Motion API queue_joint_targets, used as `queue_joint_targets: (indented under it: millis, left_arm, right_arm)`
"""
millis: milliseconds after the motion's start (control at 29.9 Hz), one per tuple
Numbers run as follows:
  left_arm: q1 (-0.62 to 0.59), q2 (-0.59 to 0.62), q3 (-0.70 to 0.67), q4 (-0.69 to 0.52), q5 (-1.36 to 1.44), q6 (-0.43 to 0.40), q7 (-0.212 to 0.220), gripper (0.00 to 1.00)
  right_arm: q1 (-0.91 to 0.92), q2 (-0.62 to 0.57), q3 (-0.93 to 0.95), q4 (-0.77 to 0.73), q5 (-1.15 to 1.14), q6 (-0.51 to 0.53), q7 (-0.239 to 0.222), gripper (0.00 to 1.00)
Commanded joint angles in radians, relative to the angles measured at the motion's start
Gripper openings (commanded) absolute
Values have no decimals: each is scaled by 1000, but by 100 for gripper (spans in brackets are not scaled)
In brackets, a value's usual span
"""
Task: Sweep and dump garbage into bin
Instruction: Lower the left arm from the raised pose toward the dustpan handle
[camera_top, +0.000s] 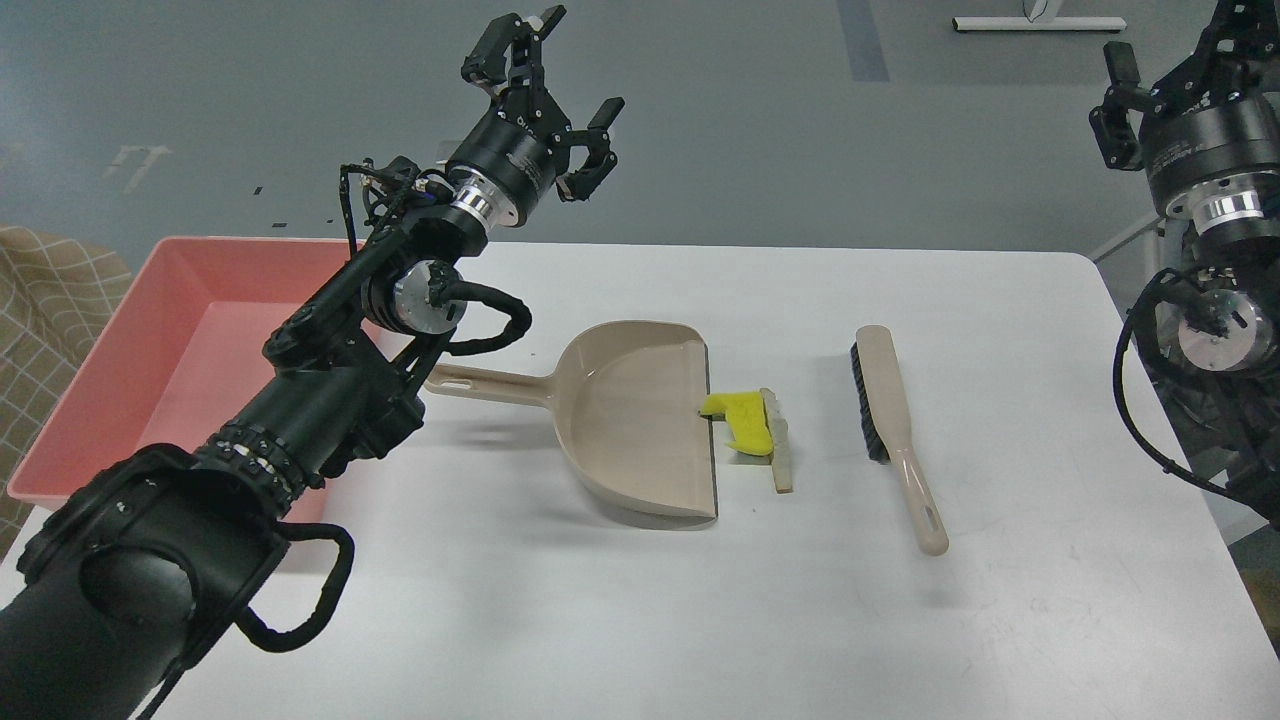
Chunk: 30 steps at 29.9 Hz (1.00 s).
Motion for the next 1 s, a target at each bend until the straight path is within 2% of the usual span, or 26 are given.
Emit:
queue_joint_targets:
  millis: [0, 201, 368, 669, 970]
  left_arm:
    - [11, 11, -2, 2, -2, 2, -1, 99]
    - [44, 22, -9, 2, -5, -1, -16, 99]
    - [46, 22, -2, 0, -7, -9, -51, 99]
    - [46, 20, 0, 0, -4, -2, -47, 99]
    - [45, 23, 26, 0, 10, -3, -48, 99]
  right_arm:
    - [1, 0, 1, -3, 1, -5, -4, 100]
    - [-14, 0, 0, -42, 2, -9, -9, 100]
    - [-15, 28, 3, -55, 2, -9, -9, 100]
    - [-17, 80, 9, -49, 6, -9, -4, 100]
    - [-39, 80, 32, -54, 6, 10, -4, 100]
